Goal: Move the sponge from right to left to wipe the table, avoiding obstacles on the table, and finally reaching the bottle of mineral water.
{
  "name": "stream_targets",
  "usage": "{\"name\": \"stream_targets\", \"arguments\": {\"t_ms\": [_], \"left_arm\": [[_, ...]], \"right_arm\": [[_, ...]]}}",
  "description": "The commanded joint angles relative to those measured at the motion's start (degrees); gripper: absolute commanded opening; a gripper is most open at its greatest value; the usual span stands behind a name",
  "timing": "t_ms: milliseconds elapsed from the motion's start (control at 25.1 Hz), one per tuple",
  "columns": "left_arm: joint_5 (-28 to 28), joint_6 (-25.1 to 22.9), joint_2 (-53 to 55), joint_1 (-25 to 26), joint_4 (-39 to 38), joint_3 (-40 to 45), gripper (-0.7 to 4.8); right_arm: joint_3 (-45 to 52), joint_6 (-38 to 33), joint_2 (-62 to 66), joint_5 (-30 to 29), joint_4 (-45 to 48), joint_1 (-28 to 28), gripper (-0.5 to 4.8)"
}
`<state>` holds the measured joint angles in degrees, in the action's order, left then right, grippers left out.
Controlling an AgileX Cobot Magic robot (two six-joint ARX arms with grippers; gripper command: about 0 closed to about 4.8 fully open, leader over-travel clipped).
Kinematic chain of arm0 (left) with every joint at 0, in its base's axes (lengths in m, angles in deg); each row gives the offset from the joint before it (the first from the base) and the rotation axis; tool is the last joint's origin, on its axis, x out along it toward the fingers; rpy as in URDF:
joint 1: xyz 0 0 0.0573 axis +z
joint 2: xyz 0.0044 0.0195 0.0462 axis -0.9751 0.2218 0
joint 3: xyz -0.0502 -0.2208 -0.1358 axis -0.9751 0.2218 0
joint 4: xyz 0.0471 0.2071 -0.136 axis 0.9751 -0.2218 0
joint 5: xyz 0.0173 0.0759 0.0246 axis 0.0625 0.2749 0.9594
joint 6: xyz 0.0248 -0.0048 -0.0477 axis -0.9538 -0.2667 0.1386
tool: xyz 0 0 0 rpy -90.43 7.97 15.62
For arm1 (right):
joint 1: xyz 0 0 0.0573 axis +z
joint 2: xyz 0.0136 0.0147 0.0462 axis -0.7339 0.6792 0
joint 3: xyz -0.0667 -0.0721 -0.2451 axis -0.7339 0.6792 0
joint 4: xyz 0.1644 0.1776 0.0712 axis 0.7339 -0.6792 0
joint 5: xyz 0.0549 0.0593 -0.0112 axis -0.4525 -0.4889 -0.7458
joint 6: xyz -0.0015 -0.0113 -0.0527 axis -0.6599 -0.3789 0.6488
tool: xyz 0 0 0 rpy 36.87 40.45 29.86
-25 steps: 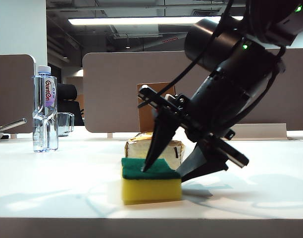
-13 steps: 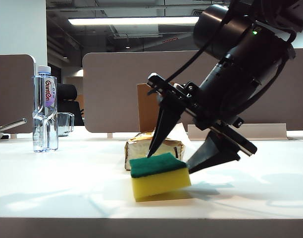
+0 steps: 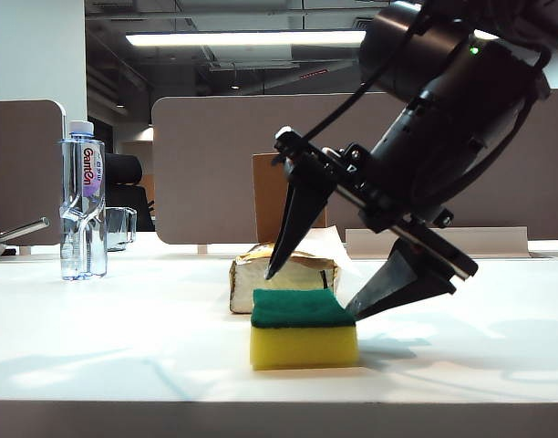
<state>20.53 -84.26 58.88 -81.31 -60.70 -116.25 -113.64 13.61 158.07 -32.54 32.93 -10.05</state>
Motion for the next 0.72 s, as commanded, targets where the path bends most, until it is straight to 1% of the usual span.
{"name": "stream_targets", "arguments": {"t_ms": [40, 199, 279, 398, 478, 557, 597, 677, 717], "left_arm": [[-0.26, -0.31, -0.09, -0.04, 0.74, -0.35, 4.58], [-0.28, -0.17, -0.09, -0.04, 0.74, -0.35, 4.58], [-0.28, -0.15, -0.09, -0.04, 0.74, -0.35, 4.58], [-0.28, -0.15, -0.09, -0.04, 0.74, -0.35, 4.58], [-0.28, -0.15, -0.11, -0.04, 0.74, -0.35, 4.58], [-0.31, -0.13, -0.11, -0.04, 0.74, -0.35, 4.58], [-1.22, -0.11, -0.11, -0.04, 0.74, -0.35, 4.58], [-1.79, 0.04, -0.11, -0.04, 0.74, -0.37, 4.58], [-1.79, 0.04, -0.11, -0.04, 0.77, -0.37, 4.58]], "right_arm": [[-0.46, 0.5, -1.57, 0.46, -0.26, 0.02, 3.8], [-0.46, 0.94, -3.8, 1.51, -0.96, -0.02, 3.8], [-0.85, 2.47, -5.22, 2.6, -1.99, -0.07, 3.8], [-5.25, 8.72, -6.47, 5.86, -9.49, -1.55, 3.8], [-7.34, 10.84, -6.71, 5.99, -11.56, -2.69, 3.8], [-9.75, 12.57, -7.3, 6.67, -12.87, -4.46, 3.79], [-10.99, 13.79, -8.24, 7.45, -12.79, -5.88, 3.78], [-12.11, 16.46, -11.28, 10.64, -12.52, -9.07, 3.77], [-12.13, 17.59, -13.0, 10.93, -12.7, -11.3, 3.75]]}}
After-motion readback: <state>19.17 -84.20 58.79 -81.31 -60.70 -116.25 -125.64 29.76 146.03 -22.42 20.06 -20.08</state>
